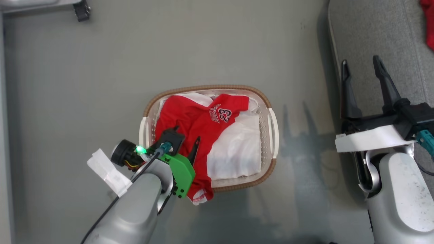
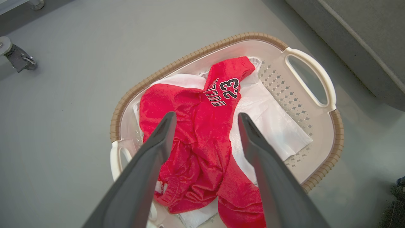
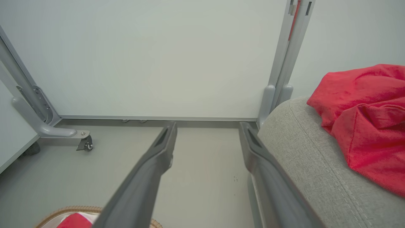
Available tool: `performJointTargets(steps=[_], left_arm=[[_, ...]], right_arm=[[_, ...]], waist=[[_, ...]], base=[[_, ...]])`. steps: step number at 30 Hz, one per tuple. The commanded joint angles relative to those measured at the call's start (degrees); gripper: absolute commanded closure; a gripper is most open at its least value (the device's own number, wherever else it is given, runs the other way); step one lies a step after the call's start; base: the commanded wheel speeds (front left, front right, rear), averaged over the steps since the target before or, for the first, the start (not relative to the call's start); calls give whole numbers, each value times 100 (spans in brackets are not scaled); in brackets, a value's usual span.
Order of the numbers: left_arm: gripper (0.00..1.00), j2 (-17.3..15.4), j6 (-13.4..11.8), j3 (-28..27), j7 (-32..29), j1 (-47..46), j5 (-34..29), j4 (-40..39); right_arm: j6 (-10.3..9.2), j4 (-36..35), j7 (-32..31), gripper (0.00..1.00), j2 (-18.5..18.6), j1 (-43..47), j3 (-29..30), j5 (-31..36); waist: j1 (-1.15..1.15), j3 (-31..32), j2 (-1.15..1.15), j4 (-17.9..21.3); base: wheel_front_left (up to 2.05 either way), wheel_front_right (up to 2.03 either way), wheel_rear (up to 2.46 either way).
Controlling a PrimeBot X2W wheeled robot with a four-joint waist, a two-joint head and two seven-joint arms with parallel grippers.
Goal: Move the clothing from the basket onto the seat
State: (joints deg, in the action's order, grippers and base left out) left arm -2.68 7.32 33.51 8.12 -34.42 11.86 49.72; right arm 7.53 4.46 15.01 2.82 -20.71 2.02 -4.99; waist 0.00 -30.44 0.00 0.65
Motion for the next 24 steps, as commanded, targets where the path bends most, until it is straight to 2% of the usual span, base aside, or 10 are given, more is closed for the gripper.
performJointTargets(steps=[1,11,24], left_arm=[[0,-40,13,39,-26,-278,-76,142],[0,-43,-163,287,-285,-1100,-184,1329],[0,-391,-921,210,-307,-1644,-178,2115]], right_arm=[[-8,-110,26,0,13,-148,-38,-49],[-8,-613,26,0,13,-430,-357,-265],[-8,-890,26,0,13,-478,-715,-705]], waist=[[0,-1065,0,535],[0,-1862,0,922],[0,-2276,0,1393]], base=[[0,0,0],[0,0,0],[0,0,0]])
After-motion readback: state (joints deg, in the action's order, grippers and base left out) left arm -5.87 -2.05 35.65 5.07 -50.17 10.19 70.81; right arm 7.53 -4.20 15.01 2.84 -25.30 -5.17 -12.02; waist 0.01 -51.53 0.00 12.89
